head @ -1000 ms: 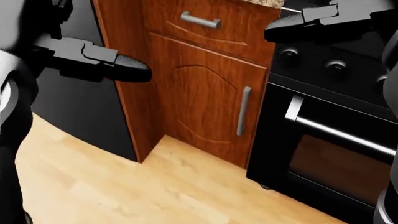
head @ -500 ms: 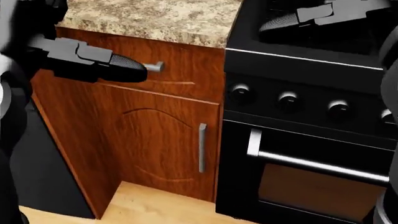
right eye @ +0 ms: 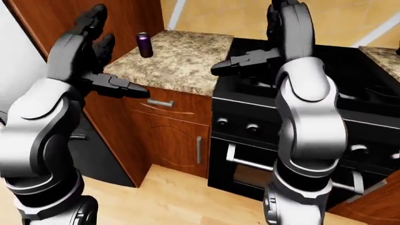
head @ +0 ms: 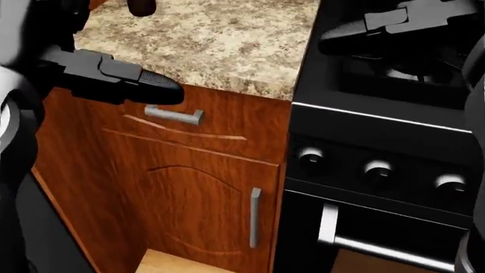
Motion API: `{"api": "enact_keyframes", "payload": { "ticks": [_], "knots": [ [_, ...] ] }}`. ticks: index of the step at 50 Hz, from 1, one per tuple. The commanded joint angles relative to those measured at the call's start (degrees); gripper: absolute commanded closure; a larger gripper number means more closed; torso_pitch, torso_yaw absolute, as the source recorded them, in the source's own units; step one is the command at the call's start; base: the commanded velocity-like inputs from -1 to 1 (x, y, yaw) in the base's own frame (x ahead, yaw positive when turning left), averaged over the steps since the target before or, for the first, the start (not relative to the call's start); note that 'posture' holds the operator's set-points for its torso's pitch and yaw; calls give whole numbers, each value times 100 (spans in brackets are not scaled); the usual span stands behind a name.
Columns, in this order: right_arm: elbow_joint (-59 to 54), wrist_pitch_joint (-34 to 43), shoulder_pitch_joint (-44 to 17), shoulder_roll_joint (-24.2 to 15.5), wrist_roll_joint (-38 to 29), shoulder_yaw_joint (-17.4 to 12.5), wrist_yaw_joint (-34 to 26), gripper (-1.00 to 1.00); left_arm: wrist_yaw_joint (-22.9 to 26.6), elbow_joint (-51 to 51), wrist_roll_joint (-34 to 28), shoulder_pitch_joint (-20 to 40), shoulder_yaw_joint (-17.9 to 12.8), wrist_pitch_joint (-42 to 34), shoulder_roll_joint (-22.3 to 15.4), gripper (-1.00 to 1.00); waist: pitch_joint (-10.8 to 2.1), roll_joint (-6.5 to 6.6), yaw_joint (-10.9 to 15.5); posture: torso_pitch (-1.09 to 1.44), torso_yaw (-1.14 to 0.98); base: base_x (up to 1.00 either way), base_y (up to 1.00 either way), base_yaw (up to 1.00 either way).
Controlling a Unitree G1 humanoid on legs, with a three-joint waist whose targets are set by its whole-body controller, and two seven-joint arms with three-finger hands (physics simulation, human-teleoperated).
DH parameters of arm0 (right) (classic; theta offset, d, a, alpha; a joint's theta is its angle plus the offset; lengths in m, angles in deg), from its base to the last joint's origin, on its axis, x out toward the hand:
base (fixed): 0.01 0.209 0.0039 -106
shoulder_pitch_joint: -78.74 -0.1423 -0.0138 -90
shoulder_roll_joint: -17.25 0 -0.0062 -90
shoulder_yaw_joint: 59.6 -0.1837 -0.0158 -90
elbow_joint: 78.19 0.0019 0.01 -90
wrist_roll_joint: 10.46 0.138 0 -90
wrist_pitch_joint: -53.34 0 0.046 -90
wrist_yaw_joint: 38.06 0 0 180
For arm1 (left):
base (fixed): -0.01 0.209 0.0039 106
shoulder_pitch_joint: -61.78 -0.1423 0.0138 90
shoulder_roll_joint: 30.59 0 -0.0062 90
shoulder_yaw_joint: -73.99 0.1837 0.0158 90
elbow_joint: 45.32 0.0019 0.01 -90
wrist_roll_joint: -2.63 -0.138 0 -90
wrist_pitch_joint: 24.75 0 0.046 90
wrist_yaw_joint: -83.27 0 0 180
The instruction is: Move the drinks to the dining counter.
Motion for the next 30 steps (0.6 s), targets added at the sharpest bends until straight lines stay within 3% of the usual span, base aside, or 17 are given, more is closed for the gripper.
{"api": "enact_keyframes", "payload": {
  "ticks": [1,2,3,5,7,11,13,14,15,16,18,30],
  "knots": [
    [104,-185,-152,-34,-26,-41,18,-100,-36,-73,-29,128,-35,189,-34,-100,-63,63,-16,0,0,31,0,0],
    [110,-169,-164,-33,-23,-45,19,-100,-38,-78,-30,120,-27,193,-30,-100,-172,273,-29,0,0,32,0,0],
    [103,-181,-158,-31,-25,-41,21,-100,-37,-78,-29,115,-25,195,-29,-100,-204,190,16,0,0,32,0,0],
    [91,-196,-155,-22,-23,-46,27,-100,-39,-53,-28,115,-30,217,-29,-100,-110,207,1,0,0,32,0,0],
    [97,-201,-147,-11,-20,-47,38,-100,-37,-58,-27,103,-27,221,-28,-100,-168,118,38,0,0,32,0,0],
    [128,-163,-158,-3,-2,-63,62,-100,-41,-46,-28,85,-36,250,-28,-100,-85,-44,41,0,0,11,0,0],
    [117,-192,-151,2,10,-64,70,-100,-37,-70,-27,87,-32,229,-30,-100,-64,-238,82,0,0,0,0,0],
    [112,-195,-154,0,14,-61,74,-100,-38,-69,-27,90,-36,227,-30,-100,-77,-403,98,0,0,0,0,0],
    [87,-228,-139,-3,6,-40,76,-100,-36,-68,-26,93,-37,226,-35,-100,-119,-444,164,0,0,0,0,0],
    [78,-229,-138,-11,-13,-17,77,-100,-33,-74,-24,99,-39,216,-38,-100,-62,-350,144,0,0,0,0,0],
    [89,-219,-145,-14,-24,-9,69,-100,-32,-74,-19,108,-46,209,-40,-100,-143,-352,119,0,0,0,0,0],
    [81,-246,-138,1,-66,-17,44,-100,-45,-68,-15,101,-29,209,-30,-100,-166,-309,120,0,0,0,0,0]
  ]
}}
